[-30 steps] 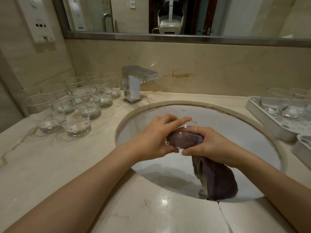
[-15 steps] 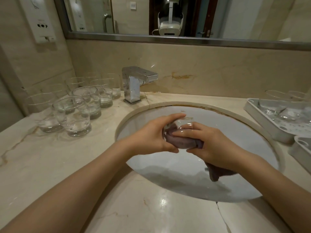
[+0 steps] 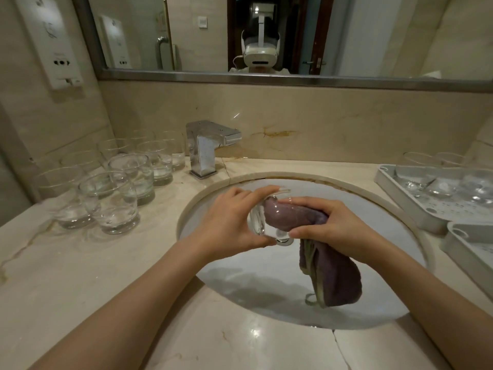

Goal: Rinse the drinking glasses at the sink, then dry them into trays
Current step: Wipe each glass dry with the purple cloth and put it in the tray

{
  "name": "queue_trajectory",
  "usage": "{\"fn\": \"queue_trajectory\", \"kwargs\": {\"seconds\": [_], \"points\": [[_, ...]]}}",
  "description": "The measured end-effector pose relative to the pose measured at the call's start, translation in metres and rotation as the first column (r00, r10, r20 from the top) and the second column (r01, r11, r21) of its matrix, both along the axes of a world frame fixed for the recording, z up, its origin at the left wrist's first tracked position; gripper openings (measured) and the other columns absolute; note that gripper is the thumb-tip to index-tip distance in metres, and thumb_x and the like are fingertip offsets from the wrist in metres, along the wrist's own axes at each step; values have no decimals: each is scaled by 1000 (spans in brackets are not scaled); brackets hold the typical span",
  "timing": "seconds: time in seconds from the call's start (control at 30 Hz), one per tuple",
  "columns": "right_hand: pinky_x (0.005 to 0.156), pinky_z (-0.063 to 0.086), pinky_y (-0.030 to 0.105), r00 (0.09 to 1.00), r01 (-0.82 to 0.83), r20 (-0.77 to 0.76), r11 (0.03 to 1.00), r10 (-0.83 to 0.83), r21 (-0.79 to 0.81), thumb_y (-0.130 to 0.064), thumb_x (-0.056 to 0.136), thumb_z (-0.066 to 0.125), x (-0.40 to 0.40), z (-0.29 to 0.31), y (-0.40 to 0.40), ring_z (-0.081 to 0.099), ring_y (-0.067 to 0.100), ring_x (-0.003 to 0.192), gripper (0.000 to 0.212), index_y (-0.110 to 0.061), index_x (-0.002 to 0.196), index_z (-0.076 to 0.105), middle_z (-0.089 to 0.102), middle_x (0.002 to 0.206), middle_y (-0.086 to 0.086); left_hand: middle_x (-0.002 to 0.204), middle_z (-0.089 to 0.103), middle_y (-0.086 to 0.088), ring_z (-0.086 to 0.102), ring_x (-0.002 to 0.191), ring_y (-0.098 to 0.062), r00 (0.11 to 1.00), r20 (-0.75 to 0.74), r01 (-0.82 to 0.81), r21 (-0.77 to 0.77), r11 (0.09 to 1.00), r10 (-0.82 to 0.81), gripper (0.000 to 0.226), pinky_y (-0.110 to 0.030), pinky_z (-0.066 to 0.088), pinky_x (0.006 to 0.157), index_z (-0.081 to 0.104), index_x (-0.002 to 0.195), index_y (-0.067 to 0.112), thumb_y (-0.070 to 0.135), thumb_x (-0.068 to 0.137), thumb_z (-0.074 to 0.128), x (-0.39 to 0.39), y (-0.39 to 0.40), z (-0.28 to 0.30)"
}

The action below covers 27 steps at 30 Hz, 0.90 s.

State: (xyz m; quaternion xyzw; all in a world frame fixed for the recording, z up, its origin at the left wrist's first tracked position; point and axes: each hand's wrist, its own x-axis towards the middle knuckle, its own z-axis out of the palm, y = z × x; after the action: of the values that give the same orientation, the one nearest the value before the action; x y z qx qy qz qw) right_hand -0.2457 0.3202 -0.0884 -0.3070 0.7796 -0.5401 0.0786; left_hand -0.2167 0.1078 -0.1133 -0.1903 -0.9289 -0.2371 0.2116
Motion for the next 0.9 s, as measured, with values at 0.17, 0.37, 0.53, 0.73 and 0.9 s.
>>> {"fn": "queue_trajectory", "kwargs": {"seconds": [0.17,0.37,0.53,0.73,0.9], "points": [[76,49,10,999,47,12,994,-46,-96,3,77,72,1,18,13,67,-1,92,44,-32,104,68,72,98,-21,110,53,23,40,104,-7,999,-13,-44,80,996,45,87,-26,30,86,37,138,44,67,59,66,4,6,10],[75,51,16,948,316,51,903,-315,-291,-1,79,72,-4,32,32,67,11,95,36,-28,104,69,74,99,-7,107,60,12,58,101,-11,989,127,-129,537,833,72,76,-40,52,88,34,112,54,26,65,87,3,14,21],[75,43,2,918,359,-131,924,-375,-130,-4,77,75,13,65,64,62,-13,87,39,-34,102,67,68,92,-26,115,59,-10,64,95,-18,961,208,-27,722,691,-180,76,-27,58,66,32,123,32,3,73,80,-12,72,53],[76,39,-3,766,573,-312,817,-562,-66,-8,76,77,29,115,154,58,-20,82,40,-30,108,68,66,99,-22,113,50,-5,62,100,-21,894,195,129,750,649,-403,80,-29,56,77,33,122,24,13,64,87,-46,170,100],[71,37,-1,632,749,-360,660,-686,56,-12,79,76,29,127,233,58,-11,85,37,-27,112,67,65,100,-18,105,49,1,56,96,-13,846,239,217,660,719,-476,76,-20,47,72,38,123,20,20,66,87,-80,261,114]]}}
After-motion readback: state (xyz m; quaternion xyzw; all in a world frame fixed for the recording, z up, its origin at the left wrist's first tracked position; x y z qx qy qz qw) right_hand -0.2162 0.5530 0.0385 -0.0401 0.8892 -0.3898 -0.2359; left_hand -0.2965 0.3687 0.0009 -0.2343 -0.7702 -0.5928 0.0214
